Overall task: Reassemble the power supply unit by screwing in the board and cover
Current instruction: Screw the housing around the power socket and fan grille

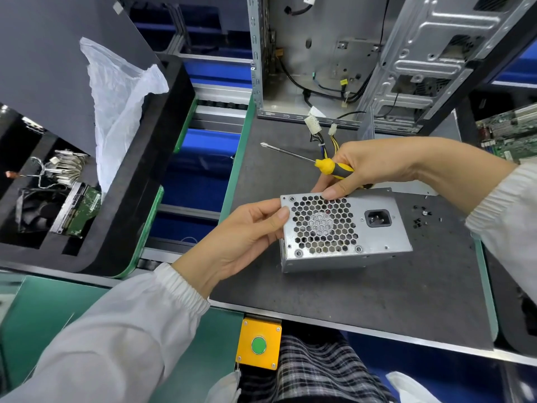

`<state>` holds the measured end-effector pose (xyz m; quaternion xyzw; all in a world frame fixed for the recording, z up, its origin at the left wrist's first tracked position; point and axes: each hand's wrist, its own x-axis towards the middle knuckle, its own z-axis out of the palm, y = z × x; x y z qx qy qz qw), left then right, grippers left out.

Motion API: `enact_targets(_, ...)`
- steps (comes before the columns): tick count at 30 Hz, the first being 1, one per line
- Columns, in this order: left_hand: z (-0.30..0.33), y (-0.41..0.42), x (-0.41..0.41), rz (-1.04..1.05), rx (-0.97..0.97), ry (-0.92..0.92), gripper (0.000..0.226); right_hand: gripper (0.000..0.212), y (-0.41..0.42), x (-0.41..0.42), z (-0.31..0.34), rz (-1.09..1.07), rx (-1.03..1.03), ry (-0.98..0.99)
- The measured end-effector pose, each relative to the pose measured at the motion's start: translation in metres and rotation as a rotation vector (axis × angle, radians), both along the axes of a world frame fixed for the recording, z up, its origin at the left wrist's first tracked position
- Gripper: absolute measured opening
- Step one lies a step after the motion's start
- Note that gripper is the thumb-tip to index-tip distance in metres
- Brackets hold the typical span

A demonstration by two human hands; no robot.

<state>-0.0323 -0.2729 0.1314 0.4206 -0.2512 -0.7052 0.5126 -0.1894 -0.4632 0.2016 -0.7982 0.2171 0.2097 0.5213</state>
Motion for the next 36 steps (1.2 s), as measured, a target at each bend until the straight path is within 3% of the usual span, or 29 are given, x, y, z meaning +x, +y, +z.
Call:
enact_targets(29, 0.005, -0.002, -0.001, 0.0, -0.005, 0.049, 0.035, 0.033, -0.003, -0.004, 0.001, -0.039, 0.01, 0.017)
enact_targets(32, 0.006, -0.002, -0.001, -0.002, 0.0, 0.046, 0.034, 0.024, -0.013, -0.023, 0.005, -0.231, -0.092, -0.044)
enact_targets(36, 0.008, -0.002, -0.002, -0.015, -0.011, 0.024, 0.033, 0.017, -0.027, -0.09, -0.012, -0.614, -0.568, -0.163)
